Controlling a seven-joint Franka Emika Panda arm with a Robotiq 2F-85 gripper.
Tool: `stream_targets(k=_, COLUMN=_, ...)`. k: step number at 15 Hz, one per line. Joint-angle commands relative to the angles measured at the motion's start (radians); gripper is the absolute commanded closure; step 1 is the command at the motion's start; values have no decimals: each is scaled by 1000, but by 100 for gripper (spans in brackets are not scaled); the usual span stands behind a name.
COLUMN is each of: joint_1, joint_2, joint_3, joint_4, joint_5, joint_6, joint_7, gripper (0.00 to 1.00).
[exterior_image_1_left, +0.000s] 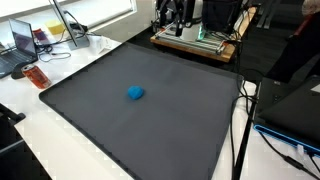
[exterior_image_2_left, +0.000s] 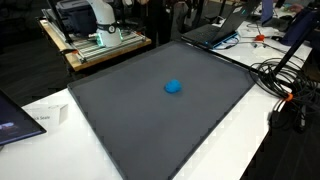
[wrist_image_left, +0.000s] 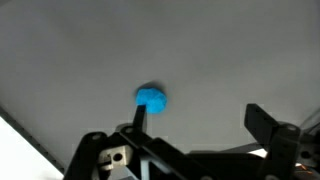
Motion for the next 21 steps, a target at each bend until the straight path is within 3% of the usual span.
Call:
stream_targets(k=1, joint_1=2, joint_2=39, joint_3=-35, joint_4=-45, joint_5=-60, joint_6=116, joint_7=61, gripper=0)
stream_targets(k=6, joint_1=5, joint_2=104, joint_3=-79, joint_4=-76, joint_5=-119, joint_6=223, joint_7=86, gripper=0)
stream_targets(k=13, joint_1=12, joint_2=179, joint_3=-134, joint_4=-101, joint_5=-120, joint_6=347, joint_7=22, gripper=0)
stream_targets(k=21, joint_1=36, joint_2=253, joint_3=-197, joint_4=-125, joint_5=-217, joint_6=467, joint_7=-8, gripper=0)
